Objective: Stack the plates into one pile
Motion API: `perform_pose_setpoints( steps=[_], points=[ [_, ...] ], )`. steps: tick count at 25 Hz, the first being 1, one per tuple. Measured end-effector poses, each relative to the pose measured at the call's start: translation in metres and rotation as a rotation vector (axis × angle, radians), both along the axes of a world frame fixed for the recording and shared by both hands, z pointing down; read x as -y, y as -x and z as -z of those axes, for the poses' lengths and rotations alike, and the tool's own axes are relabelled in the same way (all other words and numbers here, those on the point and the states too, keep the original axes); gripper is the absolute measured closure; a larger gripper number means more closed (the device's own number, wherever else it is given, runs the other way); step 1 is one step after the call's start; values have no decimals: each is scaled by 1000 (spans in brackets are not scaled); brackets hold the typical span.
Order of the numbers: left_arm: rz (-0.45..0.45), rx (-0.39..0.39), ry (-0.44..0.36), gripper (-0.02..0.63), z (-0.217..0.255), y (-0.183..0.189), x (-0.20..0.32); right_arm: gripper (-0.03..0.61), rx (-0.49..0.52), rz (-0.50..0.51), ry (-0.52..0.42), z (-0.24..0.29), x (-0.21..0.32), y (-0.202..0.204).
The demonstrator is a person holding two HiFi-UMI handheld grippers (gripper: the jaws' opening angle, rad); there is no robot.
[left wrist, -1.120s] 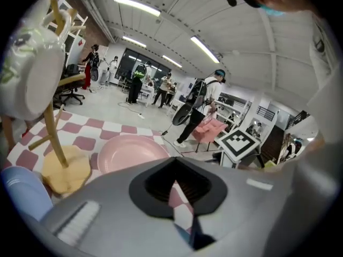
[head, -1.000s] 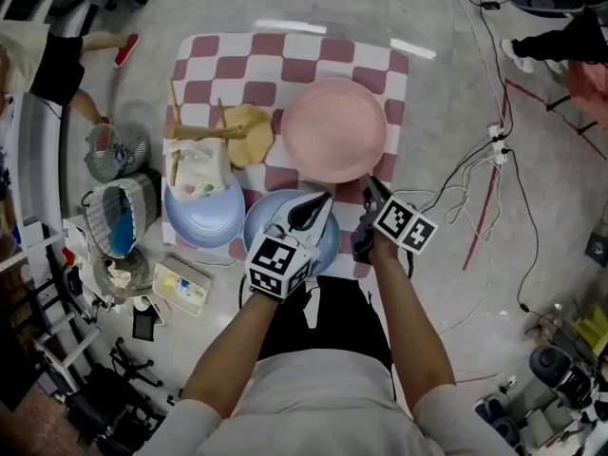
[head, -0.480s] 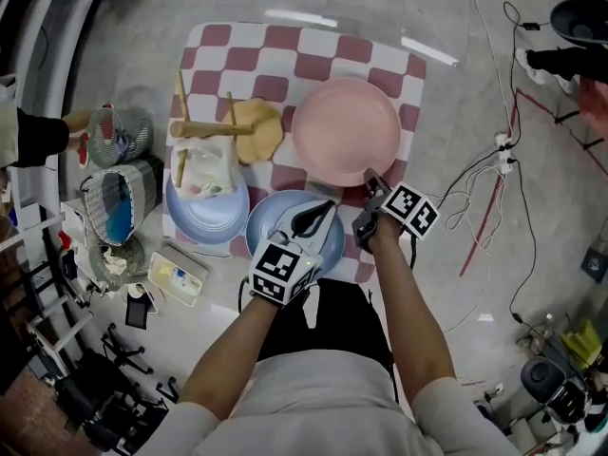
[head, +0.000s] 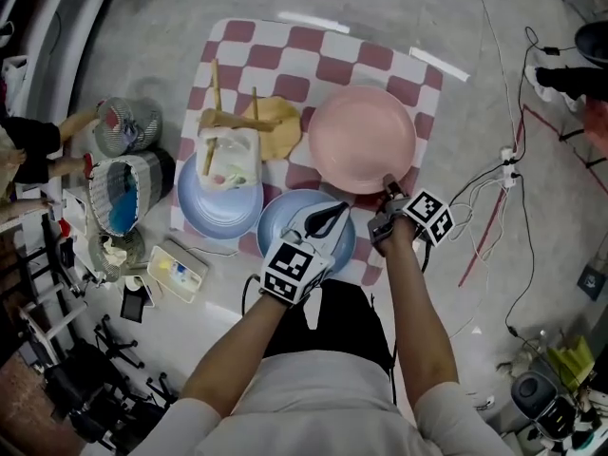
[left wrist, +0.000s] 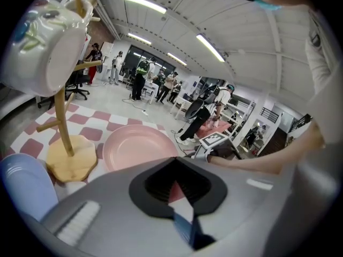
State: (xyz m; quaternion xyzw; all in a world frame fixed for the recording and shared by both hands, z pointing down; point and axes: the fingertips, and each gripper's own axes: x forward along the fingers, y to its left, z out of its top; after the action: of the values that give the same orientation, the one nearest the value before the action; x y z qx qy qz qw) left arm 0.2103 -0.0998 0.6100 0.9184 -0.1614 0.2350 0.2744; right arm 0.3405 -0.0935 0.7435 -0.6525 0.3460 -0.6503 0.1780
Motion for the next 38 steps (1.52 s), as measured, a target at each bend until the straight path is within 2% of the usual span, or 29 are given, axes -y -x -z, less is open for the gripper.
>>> perform_pose_setpoints(
  steps=[11,15,27,38],
  points=[
    [-26,-37,-31,607,26,23,-18,544,-2,-35,-53,44,-34,23],
    [-29,-50,-55,607,36,39,-29,543,-2,-30,-53,52,-57,49],
    [-58,-58,-57,607,45,106,-78,539,19,-15,-19,54,-127,145],
    [-45,-49,-44,607,32,151,-100,537,61,-34,2,31,-167,200]
  ],
)
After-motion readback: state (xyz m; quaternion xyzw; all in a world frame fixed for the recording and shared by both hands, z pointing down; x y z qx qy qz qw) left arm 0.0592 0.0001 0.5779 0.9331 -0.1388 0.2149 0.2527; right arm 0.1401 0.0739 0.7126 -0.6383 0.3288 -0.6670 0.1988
